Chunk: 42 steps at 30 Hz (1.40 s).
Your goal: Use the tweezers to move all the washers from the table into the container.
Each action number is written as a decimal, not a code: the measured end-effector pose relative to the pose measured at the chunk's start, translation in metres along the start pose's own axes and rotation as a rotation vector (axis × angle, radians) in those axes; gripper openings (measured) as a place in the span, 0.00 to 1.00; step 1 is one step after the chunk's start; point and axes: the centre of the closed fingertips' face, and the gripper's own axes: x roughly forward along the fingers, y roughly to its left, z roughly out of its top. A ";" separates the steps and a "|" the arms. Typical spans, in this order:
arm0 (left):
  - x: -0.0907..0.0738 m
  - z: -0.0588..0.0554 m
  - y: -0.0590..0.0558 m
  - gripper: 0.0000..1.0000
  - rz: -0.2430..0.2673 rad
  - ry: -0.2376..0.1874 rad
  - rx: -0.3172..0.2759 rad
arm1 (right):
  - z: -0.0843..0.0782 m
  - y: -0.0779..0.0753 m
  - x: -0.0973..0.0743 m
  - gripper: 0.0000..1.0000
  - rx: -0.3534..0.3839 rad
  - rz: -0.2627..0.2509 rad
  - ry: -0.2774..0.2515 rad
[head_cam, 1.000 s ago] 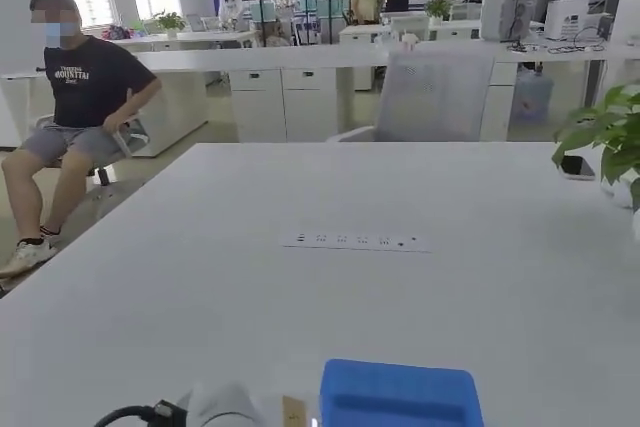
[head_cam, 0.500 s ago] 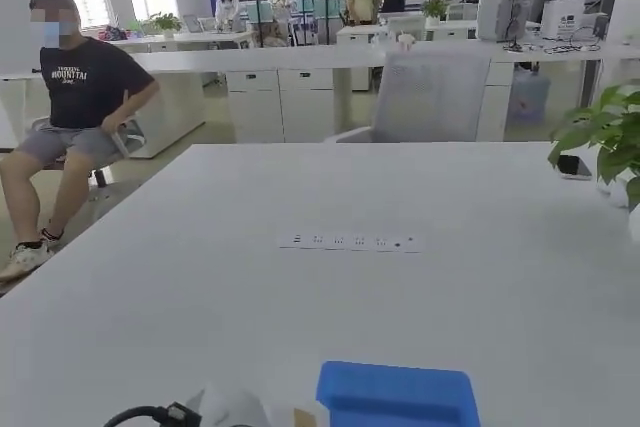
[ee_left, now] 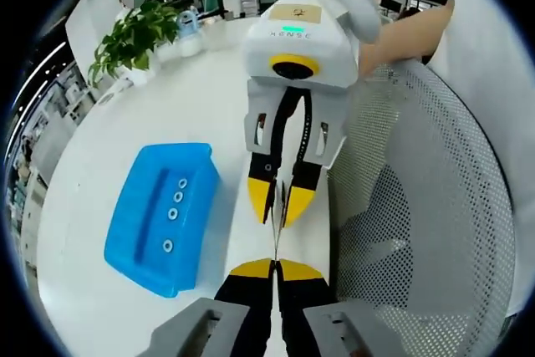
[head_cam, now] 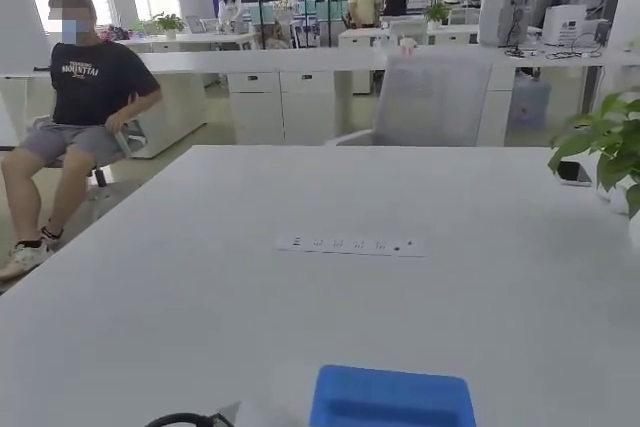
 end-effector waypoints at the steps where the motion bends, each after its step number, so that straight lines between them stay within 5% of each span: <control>1: 0.001 -0.001 0.000 0.00 -0.003 0.007 0.002 | 0.000 0.000 -0.001 0.10 0.002 -0.001 -0.004; 6: 0.008 -0.012 0.003 0.00 -0.022 0.050 0.006 | 0.002 -0.002 -0.018 0.16 0.080 -0.026 -0.033; 19: 0.022 -0.032 0.002 0.00 -0.035 0.144 -0.010 | -0.010 -0.032 -0.110 0.43 0.179 -0.369 -0.086; 21: 0.025 -0.033 0.002 0.00 -0.034 0.156 -0.011 | -0.008 -0.037 -0.121 0.59 0.104 -0.433 -0.076; 24: 0.028 -0.036 0.002 0.00 -0.029 0.179 -0.011 | -0.007 -0.039 -0.134 0.77 0.090 -0.501 -0.088; 32: 0.033 -0.041 0.001 0.00 -0.045 0.235 -0.024 | 0.000 -0.050 -0.168 0.86 0.188 -0.644 -0.268; 37: 0.032 -0.045 0.003 0.00 -0.060 0.259 -0.028 | -0.001 -0.058 -0.172 0.88 0.234 -0.671 -0.327; 42: 0.030 -0.051 0.006 0.00 -0.063 0.304 0.014 | -0.013 -0.062 -0.176 0.86 0.261 -0.695 -0.295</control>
